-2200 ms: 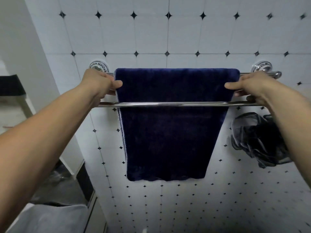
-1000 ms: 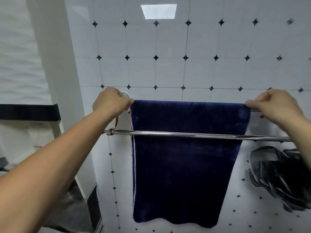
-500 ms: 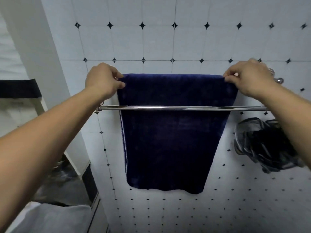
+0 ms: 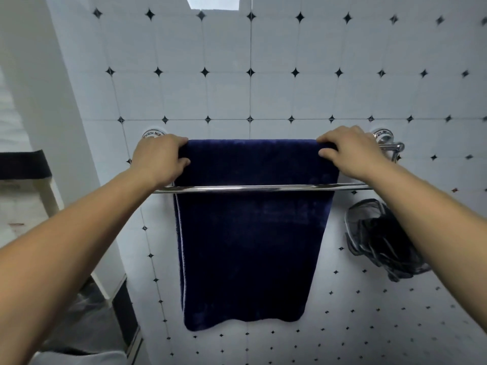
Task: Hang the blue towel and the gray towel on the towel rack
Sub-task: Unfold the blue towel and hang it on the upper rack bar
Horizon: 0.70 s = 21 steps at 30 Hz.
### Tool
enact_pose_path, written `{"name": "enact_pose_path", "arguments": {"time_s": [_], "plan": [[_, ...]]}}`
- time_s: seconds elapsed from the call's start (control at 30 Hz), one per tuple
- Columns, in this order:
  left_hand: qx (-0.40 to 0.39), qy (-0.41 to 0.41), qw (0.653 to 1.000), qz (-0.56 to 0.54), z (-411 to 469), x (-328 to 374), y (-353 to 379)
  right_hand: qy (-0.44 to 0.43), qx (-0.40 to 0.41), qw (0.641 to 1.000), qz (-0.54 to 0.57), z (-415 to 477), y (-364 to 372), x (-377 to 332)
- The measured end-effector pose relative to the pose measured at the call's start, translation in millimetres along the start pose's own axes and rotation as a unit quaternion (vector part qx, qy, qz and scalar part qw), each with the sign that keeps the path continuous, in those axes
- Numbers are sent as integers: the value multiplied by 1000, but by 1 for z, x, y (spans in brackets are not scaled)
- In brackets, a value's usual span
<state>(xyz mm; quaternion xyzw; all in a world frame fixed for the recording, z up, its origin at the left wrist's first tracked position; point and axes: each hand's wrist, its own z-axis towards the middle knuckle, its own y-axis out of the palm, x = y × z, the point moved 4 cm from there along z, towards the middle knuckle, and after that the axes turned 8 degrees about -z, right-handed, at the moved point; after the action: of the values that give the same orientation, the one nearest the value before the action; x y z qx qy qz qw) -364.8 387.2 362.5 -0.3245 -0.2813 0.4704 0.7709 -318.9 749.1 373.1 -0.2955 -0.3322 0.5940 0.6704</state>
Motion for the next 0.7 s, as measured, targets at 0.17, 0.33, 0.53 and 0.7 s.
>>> {"name": "enact_pose_path", "arguments": {"time_s": [0.17, 0.33, 0.53, 0.7], "plan": [[104, 42, 990, -87, -38, 3, -5, 12, 88, 987, 136, -40, -4, -7], [183, 47, 962, -197, -129, 4, 29, -5, 126, 955, 266, -123, 37, -33], [24, -254, 941, -222, -179, -48, 108, 216, -131, 926, 279, -156, 146, -16], [-42, -328, 842, -427, -153, -62, 145, 278, -241, 804, 467, -134, 184, -5]]}}
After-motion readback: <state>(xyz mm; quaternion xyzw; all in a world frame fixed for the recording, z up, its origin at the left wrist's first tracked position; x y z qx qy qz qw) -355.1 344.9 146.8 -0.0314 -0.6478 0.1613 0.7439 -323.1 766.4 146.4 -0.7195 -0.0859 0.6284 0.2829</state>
